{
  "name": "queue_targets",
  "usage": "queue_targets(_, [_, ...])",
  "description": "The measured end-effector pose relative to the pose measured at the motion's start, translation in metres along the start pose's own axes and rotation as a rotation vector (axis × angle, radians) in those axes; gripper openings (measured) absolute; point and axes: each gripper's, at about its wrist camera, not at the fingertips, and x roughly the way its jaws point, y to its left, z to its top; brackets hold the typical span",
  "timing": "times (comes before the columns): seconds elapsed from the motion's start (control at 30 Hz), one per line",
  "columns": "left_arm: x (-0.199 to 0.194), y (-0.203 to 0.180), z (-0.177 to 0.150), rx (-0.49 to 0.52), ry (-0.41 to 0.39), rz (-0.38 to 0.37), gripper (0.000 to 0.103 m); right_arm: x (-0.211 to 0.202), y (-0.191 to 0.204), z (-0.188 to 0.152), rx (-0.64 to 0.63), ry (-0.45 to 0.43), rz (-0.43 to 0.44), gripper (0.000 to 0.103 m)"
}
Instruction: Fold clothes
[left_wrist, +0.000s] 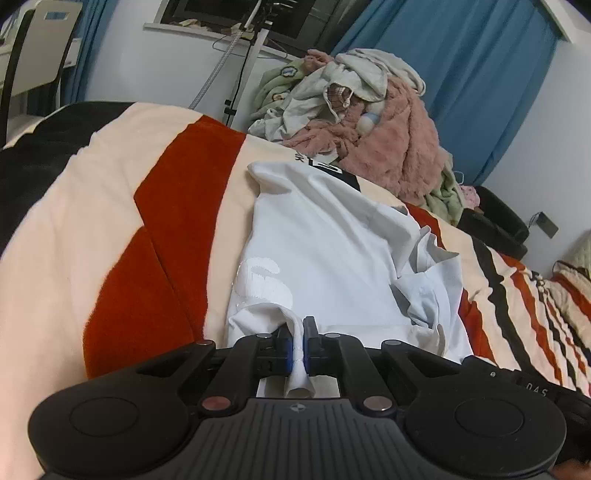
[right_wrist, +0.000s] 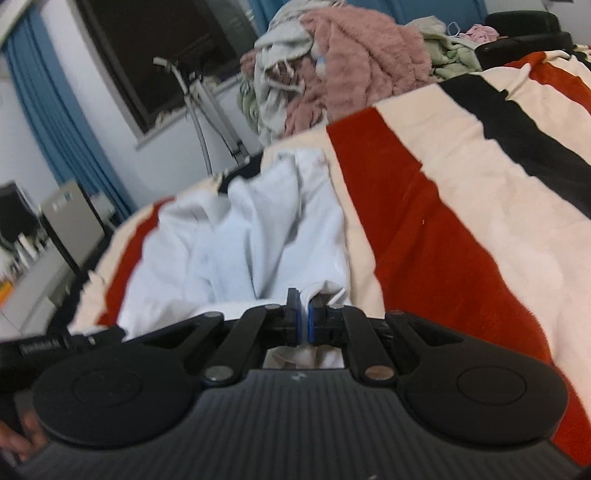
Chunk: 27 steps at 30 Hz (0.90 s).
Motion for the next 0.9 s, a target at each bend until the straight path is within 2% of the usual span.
queue_targets(0.07, [-0.006, -0.003, 0.0, 0.014, -0.007, 0.009, 0.009, 0.001, 0.001, -0.002, -0.014, 0.006, -0.003, 0.008])
queue_targets(0.13, [-0.016, -0.009, 0.001, 0.027, -0.022, 0.021, 0.021, -0.006, 0.005, 0.001, -0.03, 0.002, -0.011, 0.01])
queue_targets(0.17, [-0.025, -0.014, 0.001, 0.033, -0.03, 0.016, 0.026, -0.011, 0.007, 0.003, -0.038, -0.001, -0.016, 0.014])
queue_targets(0.23, [-0.043, -0.024, 0.002, 0.046, -0.047, 0.002, 0.049, -0.026, 0.016, 0.006, -0.102, -0.031, -0.024, 0.038])
queue_targets(0.27, [-0.052, -0.029, 0.0, 0.06, -0.062, -0.001, 0.052, -0.037, 0.021, 0.007, -0.128, -0.051, -0.01, 0.068])
queue_targets(0.3, [-0.061, -0.034, -0.003, 0.08, -0.075, 0.004, 0.056, -0.048, 0.025, 0.008, -0.148, -0.074, 0.012, 0.09])
queue_targets(0.4, [-0.089, -0.048, -0.014, 0.133, -0.109, 0.017, 0.067, -0.077, 0.032, 0.01, -0.155, -0.121, 0.045, 0.088])
queue_targets(0.43, [-0.099, -0.052, -0.017, 0.145, -0.115, 0.02, 0.076, -0.084, 0.035, 0.009, -0.165, -0.13, 0.043, 0.088])
queue_targets(0.5, [-0.12, -0.059, -0.023, 0.176, -0.14, 0.028, 0.083, -0.1, 0.04, 0.006, -0.189, -0.152, 0.028, 0.089])
queue_targets(0.7, [-0.177, -0.073, -0.044, 0.234, -0.199, 0.038, 0.088, -0.143, 0.045, -0.01, -0.199, -0.169, 0.025, 0.089])
queue_targets(0.9, [-0.211, -0.08, -0.066, 0.244, -0.207, 0.025, 0.09, -0.181, 0.053, -0.033, -0.215, -0.19, 0.022, 0.088])
